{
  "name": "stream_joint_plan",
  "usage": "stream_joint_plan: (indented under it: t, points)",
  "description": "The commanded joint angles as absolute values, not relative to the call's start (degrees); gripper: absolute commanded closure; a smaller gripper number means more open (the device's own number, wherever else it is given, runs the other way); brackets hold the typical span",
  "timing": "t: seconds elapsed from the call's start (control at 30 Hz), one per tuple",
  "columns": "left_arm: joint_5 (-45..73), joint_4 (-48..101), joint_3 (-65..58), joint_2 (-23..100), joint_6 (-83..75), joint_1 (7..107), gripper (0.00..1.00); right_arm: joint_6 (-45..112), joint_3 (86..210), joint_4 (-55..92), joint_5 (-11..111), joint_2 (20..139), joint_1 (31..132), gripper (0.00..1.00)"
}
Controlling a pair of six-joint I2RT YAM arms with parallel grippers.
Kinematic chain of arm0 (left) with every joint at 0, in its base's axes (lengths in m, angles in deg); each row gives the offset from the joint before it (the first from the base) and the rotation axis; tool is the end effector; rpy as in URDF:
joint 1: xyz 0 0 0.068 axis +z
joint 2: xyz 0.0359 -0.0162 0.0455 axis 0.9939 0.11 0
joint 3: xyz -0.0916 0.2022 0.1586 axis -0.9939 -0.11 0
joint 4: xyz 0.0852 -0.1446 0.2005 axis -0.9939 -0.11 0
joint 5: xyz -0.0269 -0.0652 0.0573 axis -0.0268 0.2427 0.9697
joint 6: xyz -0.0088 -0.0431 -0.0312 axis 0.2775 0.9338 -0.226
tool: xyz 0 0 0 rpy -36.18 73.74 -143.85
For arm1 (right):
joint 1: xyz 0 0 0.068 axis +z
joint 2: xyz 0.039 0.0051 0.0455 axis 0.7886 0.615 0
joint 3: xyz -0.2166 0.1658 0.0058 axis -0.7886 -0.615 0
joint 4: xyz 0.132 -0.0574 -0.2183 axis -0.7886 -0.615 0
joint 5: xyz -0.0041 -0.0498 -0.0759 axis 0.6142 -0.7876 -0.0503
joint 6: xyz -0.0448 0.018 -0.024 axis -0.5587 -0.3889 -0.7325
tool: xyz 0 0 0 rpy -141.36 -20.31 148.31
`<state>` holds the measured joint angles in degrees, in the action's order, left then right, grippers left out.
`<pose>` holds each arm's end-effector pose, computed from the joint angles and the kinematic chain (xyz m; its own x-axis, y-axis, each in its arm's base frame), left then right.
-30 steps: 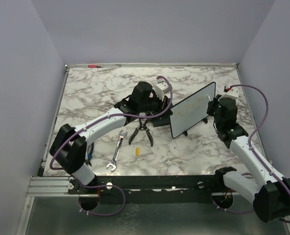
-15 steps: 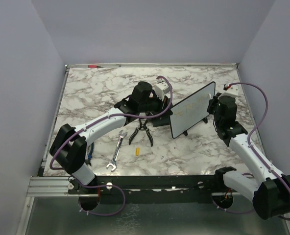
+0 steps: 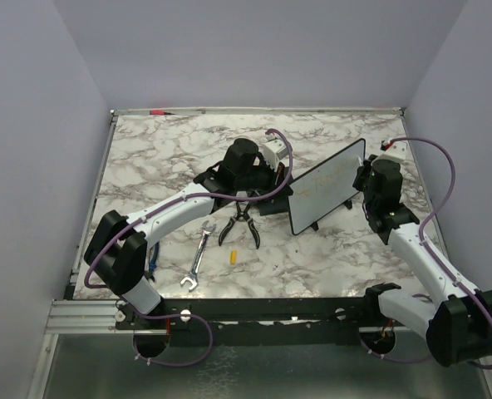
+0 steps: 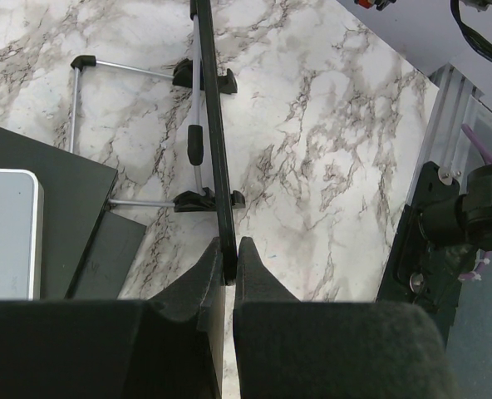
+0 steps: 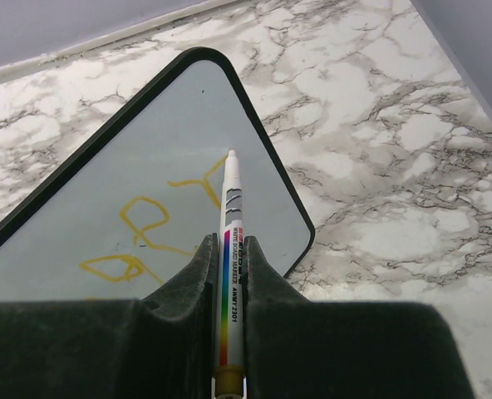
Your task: Write a sentence on the whiteboard
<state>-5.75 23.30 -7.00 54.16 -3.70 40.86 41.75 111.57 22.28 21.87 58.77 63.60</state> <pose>0.2607 -0.2645 0.2976 -0.4719 0.1970 -0.8594 0.8380 0.4030 -0.3678 0.2382 0.0356 0.2782 -0.2501 0.2009 -0.9471 0.2206 0.9643 0.1463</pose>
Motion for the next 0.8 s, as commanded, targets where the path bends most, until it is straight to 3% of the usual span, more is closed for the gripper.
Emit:
stream_joint_plan:
  t: [0.0, 0.43, 0.77]
  points:
    - [-7.4, 22.3, -6.6, 52.4, -4.7, 40.1, 1.00, 41.7, 113.1, 22.1, 23.0, 57.7, 63.6, 0.99]
    - [-6.4, 20.7, -5.6, 53.7, -4.6, 40.3, 1.00, 47.1, 113.4, 1.7, 24.0, 46.7, 63.6, 0.99]
    - [-7.0, 19.8, -5.5, 53.4, -5.2, 40.3, 1.00, 50.5, 112.7, -1.8, 35.1, 42.2, 63.7, 0.99]
